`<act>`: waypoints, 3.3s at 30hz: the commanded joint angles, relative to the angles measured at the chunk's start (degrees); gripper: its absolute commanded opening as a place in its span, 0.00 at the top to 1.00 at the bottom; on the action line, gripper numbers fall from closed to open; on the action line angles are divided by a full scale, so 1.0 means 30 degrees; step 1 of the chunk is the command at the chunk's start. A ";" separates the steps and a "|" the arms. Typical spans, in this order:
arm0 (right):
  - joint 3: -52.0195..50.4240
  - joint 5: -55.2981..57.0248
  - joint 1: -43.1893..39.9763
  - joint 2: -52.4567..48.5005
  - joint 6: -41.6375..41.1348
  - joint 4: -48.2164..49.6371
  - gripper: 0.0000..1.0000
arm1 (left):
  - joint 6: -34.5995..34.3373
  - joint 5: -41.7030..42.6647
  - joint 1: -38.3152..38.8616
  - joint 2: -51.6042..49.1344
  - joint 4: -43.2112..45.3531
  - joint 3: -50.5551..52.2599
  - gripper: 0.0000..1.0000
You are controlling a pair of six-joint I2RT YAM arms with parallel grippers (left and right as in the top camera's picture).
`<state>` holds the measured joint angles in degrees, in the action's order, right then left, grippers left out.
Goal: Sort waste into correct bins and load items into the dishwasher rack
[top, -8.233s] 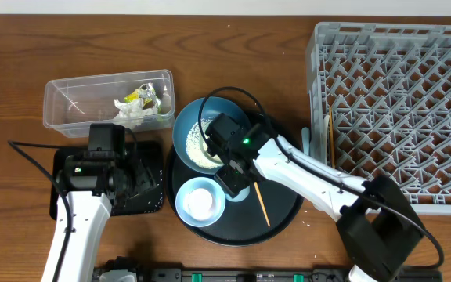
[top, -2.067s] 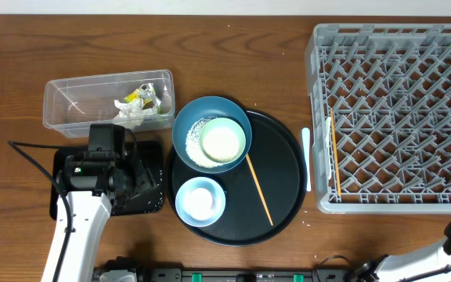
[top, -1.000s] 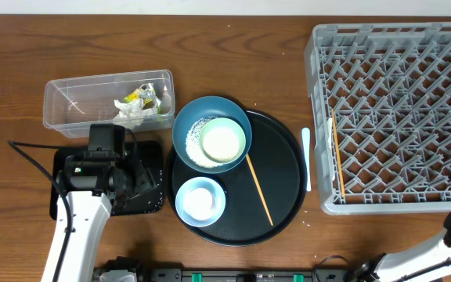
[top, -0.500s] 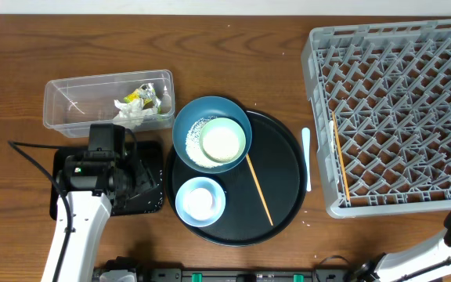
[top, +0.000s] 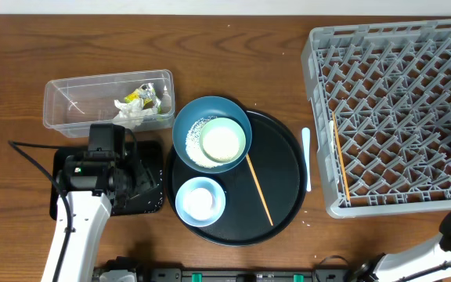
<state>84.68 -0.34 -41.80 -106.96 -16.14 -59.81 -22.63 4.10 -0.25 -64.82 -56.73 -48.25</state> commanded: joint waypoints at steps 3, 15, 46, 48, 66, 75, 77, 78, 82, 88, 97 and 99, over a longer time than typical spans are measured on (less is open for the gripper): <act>-0.0066 0.0597 0.1064 0.0503 0.0561 -0.0678 0.69 | -0.0022 -0.0233 0.0015 0.0029 -0.0080 -0.0350 0.28; -0.0984 0.0597 0.3198 0.0503 0.0823 -0.1763 0.68 | 0.0051 -0.0233 0.0015 0.0029 -0.0080 -0.0350 0.28; 0.2310 0.3395 0.1902 0.0750 0.2608 -0.0539 0.37 | 0.0036 -0.0233 0.0015 0.0029 -0.0066 -0.0350 0.28; 0.2266 0.3621 0.1581 0.0670 0.2222 -0.0364 0.36 | 0.0036 -0.0233 0.0015 0.0029 -0.0073 -0.0350 0.28; -0.0022 0.3606 -0.0313 0.0663 0.0226 0.3534 0.22 | 0.0036 -0.0226 0.0015 0.0029 -0.0073 -0.0350 0.28; -0.0058 0.3337 -0.0255 0.0568 0.0095 0.4379 0.20 | 0.0029 -0.0226 0.0015 0.0029 -0.0073 -0.0350 0.28; -0.0058 0.3330 -0.0262 0.0488 0.0087 0.4473 0.20 | 0.0029 -0.0226 0.0015 0.0029 -0.0073 -0.0350 0.29; -0.0058 0.3330 -0.0262 0.0437 0.0087 0.4517 0.20 | 0.0029 -0.0226 0.0015 0.0029 -0.0073 -0.0350 0.28; -0.0066 0.3308 -0.0219 0.0189 0.0058 0.4583 0.20 | 0.0029 -0.0226 0.0015 0.0029 -0.0073 -0.0350 0.28; -0.0066 0.3271 -0.0168 -0.0189 -0.0051 0.4641 0.21 | 0.0029 -0.0226 0.0015 0.0029 -0.0073 -0.0350 0.28; -0.0066 0.2951 -0.0168 -0.0714 -0.0044 0.4962 0.24 | 0.0029 -0.0226 0.0015 0.0029 -0.0073 -0.0350 0.28; -0.0066 0.2951 -0.0160 -0.0714 -0.0044 0.5122 0.29 | 0.0029 -0.0226 0.0015 0.0029 -0.0073 -0.0350 0.28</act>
<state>84.77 8.84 -42.15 -108.38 -15.55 -44.88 -22.63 4.08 -0.25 -64.82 -56.71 -48.25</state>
